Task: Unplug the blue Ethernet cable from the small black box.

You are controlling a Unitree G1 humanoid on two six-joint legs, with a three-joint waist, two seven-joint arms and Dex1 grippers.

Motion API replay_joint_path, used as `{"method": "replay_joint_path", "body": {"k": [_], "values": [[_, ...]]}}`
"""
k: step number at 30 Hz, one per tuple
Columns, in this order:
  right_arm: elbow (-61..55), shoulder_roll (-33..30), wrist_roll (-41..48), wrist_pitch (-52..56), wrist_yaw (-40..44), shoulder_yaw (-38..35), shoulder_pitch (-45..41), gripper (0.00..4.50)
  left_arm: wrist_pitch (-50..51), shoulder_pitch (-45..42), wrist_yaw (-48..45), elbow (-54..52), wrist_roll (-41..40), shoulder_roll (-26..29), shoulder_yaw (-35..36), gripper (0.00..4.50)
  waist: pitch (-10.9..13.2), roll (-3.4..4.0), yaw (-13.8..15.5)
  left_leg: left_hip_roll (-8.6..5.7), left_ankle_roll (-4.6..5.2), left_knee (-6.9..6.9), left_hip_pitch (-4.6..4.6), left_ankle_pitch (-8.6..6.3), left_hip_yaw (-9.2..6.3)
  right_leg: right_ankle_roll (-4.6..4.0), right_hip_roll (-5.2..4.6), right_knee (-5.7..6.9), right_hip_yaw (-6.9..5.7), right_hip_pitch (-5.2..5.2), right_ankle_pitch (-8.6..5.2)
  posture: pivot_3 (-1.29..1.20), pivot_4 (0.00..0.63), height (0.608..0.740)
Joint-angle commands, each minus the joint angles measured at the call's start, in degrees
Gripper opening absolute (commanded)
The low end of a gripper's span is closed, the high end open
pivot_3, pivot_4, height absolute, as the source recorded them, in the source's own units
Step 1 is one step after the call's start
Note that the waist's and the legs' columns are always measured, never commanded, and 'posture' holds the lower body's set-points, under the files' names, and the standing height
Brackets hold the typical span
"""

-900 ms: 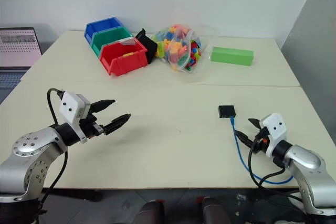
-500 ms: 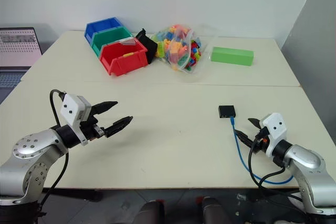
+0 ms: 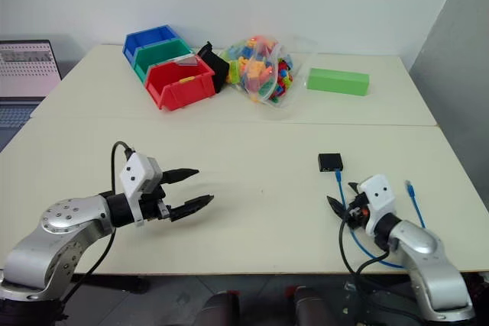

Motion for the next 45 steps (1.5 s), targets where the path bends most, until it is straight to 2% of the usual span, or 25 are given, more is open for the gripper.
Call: {"method": "replay_joint_path", "body": {"k": [1, 12, 18, 21, 22, 23, 35, 40, 45], "values": [[-2.4, 2.8, -3.7, -0.2, -5.6, 1.8, 0.5, 3.61, -0.2, -1.6, -2.8, -3.2, -2.5, 0.6, -0.4, 4.08, 0.0, 0.0, 0.0, -0.01, 0.0, 0.0, 0.0, 0.0, 0.0, 0.0, 0.0, 0.0, 0.01, 0.0, 0.0, 0.0, 0.15, 0.74], [-0.2, 10.8, -10.6, 1.6, -15.7, 5.0, -2.4, 3.61, -1.1, -3.6, -6.1, -2.2, -2.2, 0.3, -2.8, 4.08, 0.0, 0.02, 0.0, 0.0, 0.0, -0.01, 0.0, 0.0, 0.0, -0.01, 0.01, 0.0, 0.0, -0.01, -0.01, 0.0, 0.15, 0.74], [5.3, 16.9, -10.8, 3.8, -21.9, 1.6, -8.5, 3.61, -2.5, -4.0, -6.5, -1.0, -1.2, -0.1, -3.8, 4.08, 0.0, 0.02, -0.1, 0.0, 0.0, -0.01, 0.0, 0.0, 0.0, -0.01, 0.01, 0.01, 0.01, -0.01, 0.0, 0.0, 0.15, 0.74], [7.2, 17.7, -11.2, 4.2, -22.7, 0.9, -9.9, 3.61, -2.8, -3.9, -6.3, -0.9, -1.1, -0.2, -3.9, 4.08, 0.0, 0.02, -0.1, 0.0, 0.0, -0.01, -0.01, 0.0, 0.0, -0.01, 0.01, 0.0, 0.0, -0.01, 0.0, 0.0, 0.15, 0.74], [7.6, 17.7, -11.3, 4.4, -22.8, 0.8, -10.1, 3.25, -2.8, -3.8, -6.1, -0.9, -1.1, -0.2, -3.8, 4.12, 0.0, 0.02, -0.1, -0.01, 0.0, -0.01, -0.02, 0.0, 0.01, -0.01, 0.01, -0.01, 0.01, -0.01, 0.0, 0.0, 0.15, 0.74], [7.9, 17.7, -11.5, 4.6, -22.9, 0.7, -10.2, 3.13, -2.8, -3.6, -5.9, -1.0, -1.1, -0.3, -3.8, 4.12, 0.0, 0.02, -0.1, -0.01, 0.0, -0.01, -0.02, 0.0, 0.01, -0.01, 0.01, -0.01, 0.0, -0.01, 0.0, 0.0, 0.15, 0.74], [9.6, 14.5, -14.0, 2.0, -20.6, 3.5, -11.3, 0.2, -0.8, -3.6, -3.1, 1.2, -2.6, -2.7, -2.6, 4.12, 0.0, 0.01, -0.1, -0.02, 0.0, 0.0, -0.02, 0.0, 0.02, 0.0, 0.0, -0.01, 0.01, -0.01, 0.0, 0.0, 0.15, 0.74], [6.8, 8.6, -17.0, -4.2, -12.5, 11.6, -12.4, 0.15, 1.5, -4.7, -4.0, 4.7, -4.9, -3.4, -1.8, 4.12, 0.0, 0.01, -0.1, -0.02, 0.0, 0.0, -0.01, 0.0, 0.02, 0.0, 0.0, -0.01, 0.0, -0.01, 0.0, 0.0, 0.15, 0.74], [6.4, -2.9, -21.8, -24.3, 2.7, 21.5, -17.2, 0.15, 9.6, -8.1, -7.9, 8.4, -12.8, -2.4, -0.9, 4.12, 0.0, 0.07, -0.4, 0.0, 0.01, 0.0, 0.0, 0.0, 0.03, 0.0, 0.05, 0.01, -0.1, -0.05, 0.0, 0.0, 0.15, 0.74]]}}
